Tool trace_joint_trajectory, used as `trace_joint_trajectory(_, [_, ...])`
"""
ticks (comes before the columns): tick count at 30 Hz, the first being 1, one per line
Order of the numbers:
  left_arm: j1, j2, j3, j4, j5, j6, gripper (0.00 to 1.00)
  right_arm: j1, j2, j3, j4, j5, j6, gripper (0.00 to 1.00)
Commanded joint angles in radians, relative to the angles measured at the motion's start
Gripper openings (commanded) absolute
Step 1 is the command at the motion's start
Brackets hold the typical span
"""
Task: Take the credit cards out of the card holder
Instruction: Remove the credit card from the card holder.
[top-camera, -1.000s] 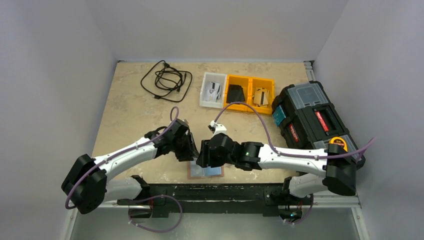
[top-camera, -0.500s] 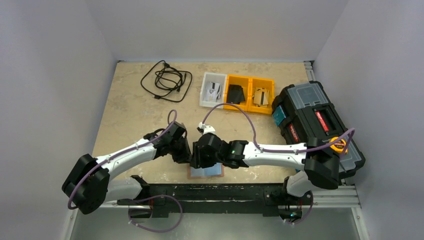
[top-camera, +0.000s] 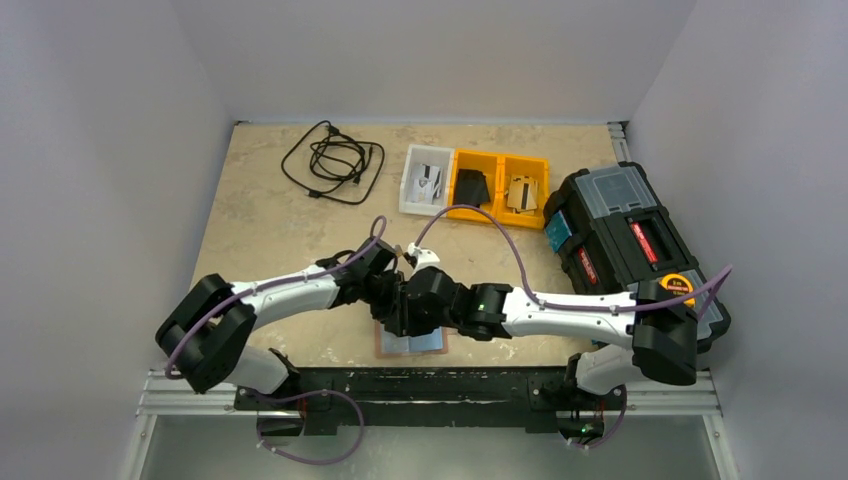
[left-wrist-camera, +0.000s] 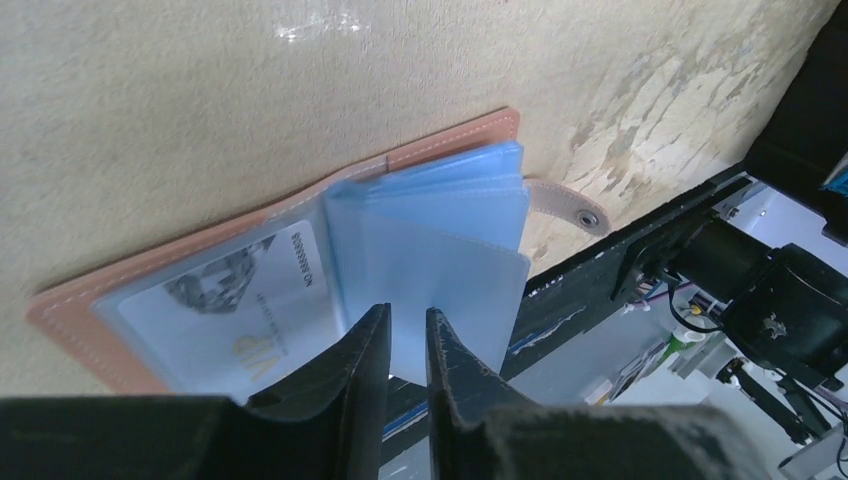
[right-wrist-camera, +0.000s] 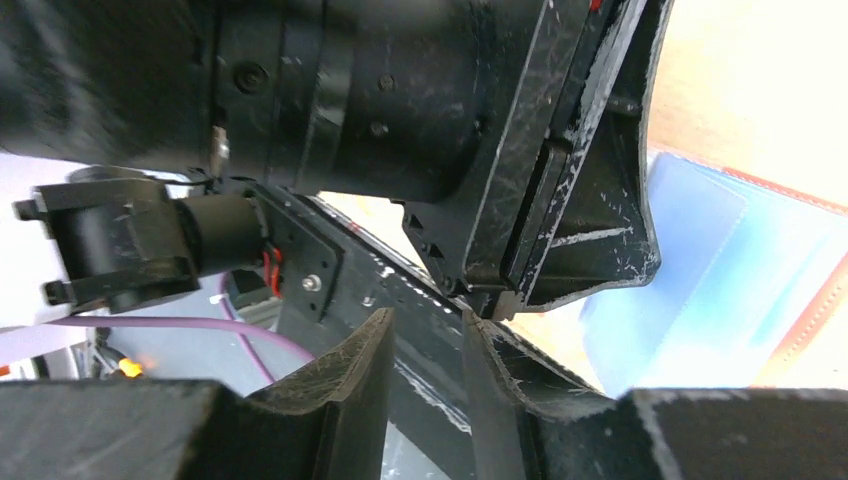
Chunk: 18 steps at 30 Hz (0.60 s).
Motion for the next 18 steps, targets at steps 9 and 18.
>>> trace_joint_trajectory(9, [-0.004, 0.042, 0.044, 0.023, 0.007, -0.031, 0.23, -0.001, -0.063, -0.252, 0.177, 0.030, 0.102, 0.18])
trace_joint_trajectory(18, [0.011, -0.081, 0.047, -0.114, -0.079, 0.013, 0.24, -0.096, -0.073, -0.367, 0.299, -0.042, 0.118, 0.14])
